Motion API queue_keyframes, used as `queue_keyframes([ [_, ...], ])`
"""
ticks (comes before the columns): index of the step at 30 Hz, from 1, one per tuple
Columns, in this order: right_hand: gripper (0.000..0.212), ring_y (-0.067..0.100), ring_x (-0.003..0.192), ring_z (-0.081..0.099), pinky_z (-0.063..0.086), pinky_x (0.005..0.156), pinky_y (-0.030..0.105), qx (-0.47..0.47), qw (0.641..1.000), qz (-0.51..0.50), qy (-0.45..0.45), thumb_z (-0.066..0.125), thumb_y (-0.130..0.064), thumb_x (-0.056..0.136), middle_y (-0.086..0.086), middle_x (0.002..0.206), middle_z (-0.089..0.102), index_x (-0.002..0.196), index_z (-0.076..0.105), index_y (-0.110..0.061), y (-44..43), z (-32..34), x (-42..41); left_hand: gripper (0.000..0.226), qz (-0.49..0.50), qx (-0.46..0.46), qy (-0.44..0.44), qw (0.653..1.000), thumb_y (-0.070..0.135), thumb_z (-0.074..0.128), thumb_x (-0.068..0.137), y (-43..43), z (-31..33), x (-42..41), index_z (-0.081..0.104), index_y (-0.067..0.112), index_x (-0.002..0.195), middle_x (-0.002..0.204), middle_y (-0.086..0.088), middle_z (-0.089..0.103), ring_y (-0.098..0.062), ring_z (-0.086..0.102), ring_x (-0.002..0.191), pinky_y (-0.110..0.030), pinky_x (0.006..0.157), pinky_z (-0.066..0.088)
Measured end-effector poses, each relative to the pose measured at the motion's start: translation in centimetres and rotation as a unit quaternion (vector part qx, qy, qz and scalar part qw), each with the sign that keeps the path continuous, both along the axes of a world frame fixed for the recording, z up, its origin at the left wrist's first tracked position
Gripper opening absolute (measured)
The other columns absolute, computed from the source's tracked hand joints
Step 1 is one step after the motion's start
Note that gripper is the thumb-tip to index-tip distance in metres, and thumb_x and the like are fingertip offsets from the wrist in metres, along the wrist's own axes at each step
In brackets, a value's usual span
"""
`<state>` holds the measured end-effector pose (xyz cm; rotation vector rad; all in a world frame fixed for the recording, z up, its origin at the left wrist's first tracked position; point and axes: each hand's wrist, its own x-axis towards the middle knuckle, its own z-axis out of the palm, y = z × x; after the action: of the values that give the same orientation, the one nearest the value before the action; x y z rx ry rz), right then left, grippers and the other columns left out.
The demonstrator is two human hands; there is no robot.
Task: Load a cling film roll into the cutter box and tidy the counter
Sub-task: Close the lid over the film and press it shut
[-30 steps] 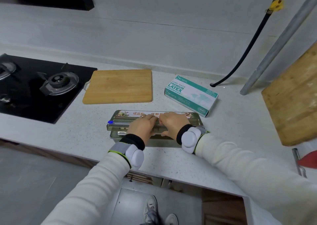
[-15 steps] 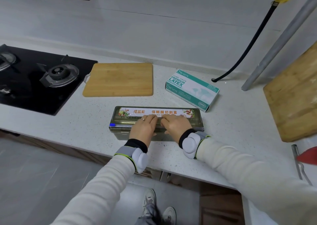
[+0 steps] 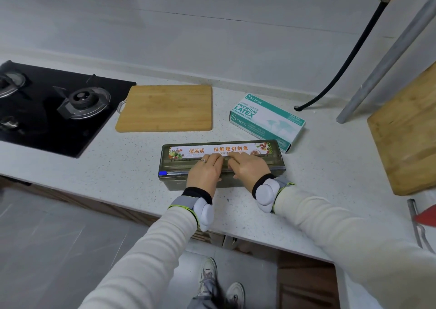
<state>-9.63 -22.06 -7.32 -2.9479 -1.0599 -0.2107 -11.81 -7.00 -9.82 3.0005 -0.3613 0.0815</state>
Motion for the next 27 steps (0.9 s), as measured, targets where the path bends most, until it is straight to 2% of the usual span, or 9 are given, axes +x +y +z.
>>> queue_keyframes([
  [2,0.038,0.027,0.067,0.069,0.056,0.048,0.03,-0.007,1.0,0.002,0.001,0.091,-0.011,0.044,0.014,0.095,0.073,0.075,0.07,-0.005,-0.1,-0.3,0.3,0.056,-0.011,-0.007,0.0,1.0,0.02,0.063,0.086,0.2,-0.7,0.4,0.044,0.009,0.137,0.143,-0.004,0.045,-0.021,0.046,0.126,-0.031,0.094,0.045],
  [3,0.038,0.029,0.079,0.069,0.057,0.059,0.033,-0.014,1.0,0.003,0.019,0.087,-0.018,0.058,0.014,0.106,0.069,0.088,0.069,-0.005,-0.2,-0.5,0.5,0.054,-0.018,-0.016,-0.005,1.0,0.022,0.06,0.088,0.3,-0.7,0.4,0.043,0.01,0.138,0.143,-0.003,0.043,-0.022,0.044,0.127,-0.031,0.097,0.043],
  [5,0.042,0.027,0.1,0.062,0.051,0.079,0.037,-0.012,0.997,-0.02,0.067,0.064,-0.039,0.084,0.008,0.121,0.06,0.115,0.057,-0.01,-0.2,-0.8,1.1,0.046,-0.034,-0.058,-0.018,0.998,0.023,0.066,0.085,0.6,0.0,0.5,0.057,0.005,0.127,0.131,-0.009,0.057,-0.027,0.055,0.117,-0.035,0.095,0.046],
  [7,0.046,0.024,0.104,0.059,0.047,0.081,0.037,0.039,0.993,-0.059,0.093,0.05,-0.049,0.09,0.003,0.119,0.06,0.122,0.049,-0.016,-0.1,-0.6,1.7,0.034,-0.048,-0.098,-0.048,0.993,0.018,0.071,0.08,0.9,0.5,1.0,0.068,0.001,0.109,0.11,-0.014,0.069,-0.032,0.066,0.097,-0.038,0.086,0.052],
  [9,0.042,0.023,0.109,0.057,0.049,0.083,0.037,0.092,0.985,-0.087,0.12,0.049,-0.044,0.092,0.002,0.12,0.06,0.123,0.048,-0.017,0.1,-0.3,2.6,0.027,-0.038,-0.116,-0.039,0.992,0.019,0.062,0.089,1.4,1.1,1.7,0.067,0.006,0.113,0.114,-0.008,0.068,-0.028,0.063,0.101,-0.035,0.089,0.05],
  [11,0.036,0.024,0.113,0.053,0.048,0.088,0.039,0.114,0.976,-0.109,0.152,0.051,-0.035,0.093,0.005,0.123,0.056,0.124,0.049,-0.016,0.6,0.2,3.7,0.026,-0.005,-0.162,0.011,0.987,0.017,0.053,0.094,1.8,1.2,2.5,0.067,0.013,0.115,0.118,-0.003,0.067,-0.023,0.058,0.109,-0.032,0.092,0.045],
  [16,0.029,0.028,0.118,0.045,0.039,0.1,0.036,0.079,0.967,-0.122,0.21,0.052,-0.022,0.094,0.011,0.125,0.051,0.12,0.057,-0.013,2.2,0.6,6.0,0.021,0.025,-0.22,0.036,0.975,0.015,0.06,0.091,2.2,1.4,3.1,0.073,0.016,0.107,0.111,-0.002,0.071,-0.021,0.062,0.106,-0.033,0.093,0.047],
  [22,0.024,0.028,0.117,0.046,0.04,0.097,0.035,0.044,0.958,-0.129,0.252,0.058,-0.027,0.09,0.011,0.122,0.052,0.108,0.063,-0.013,3.3,1.3,7.6,0.014,0.024,-0.265,0.042,0.963,0.01,0.066,0.086,2.5,1.6,3.6,0.075,0.01,0.096,0.101,-0.004,0.073,-0.021,0.067,0.095,-0.036,0.089,0.051],
  [27,0.018,0.028,0.112,0.049,0.043,0.093,0.036,0.03,0.955,-0.125,0.267,0.055,-0.018,0.089,0.011,0.119,0.054,0.1,0.068,-0.013,3.6,1.2,8.0,0.01,0.029,-0.257,0.044,0.965,0.01,0.067,0.084,2.8,1.9,4.5,0.073,0.011,0.092,0.095,-0.004,0.073,-0.019,0.067,0.089,-0.028,0.084,0.051],
])
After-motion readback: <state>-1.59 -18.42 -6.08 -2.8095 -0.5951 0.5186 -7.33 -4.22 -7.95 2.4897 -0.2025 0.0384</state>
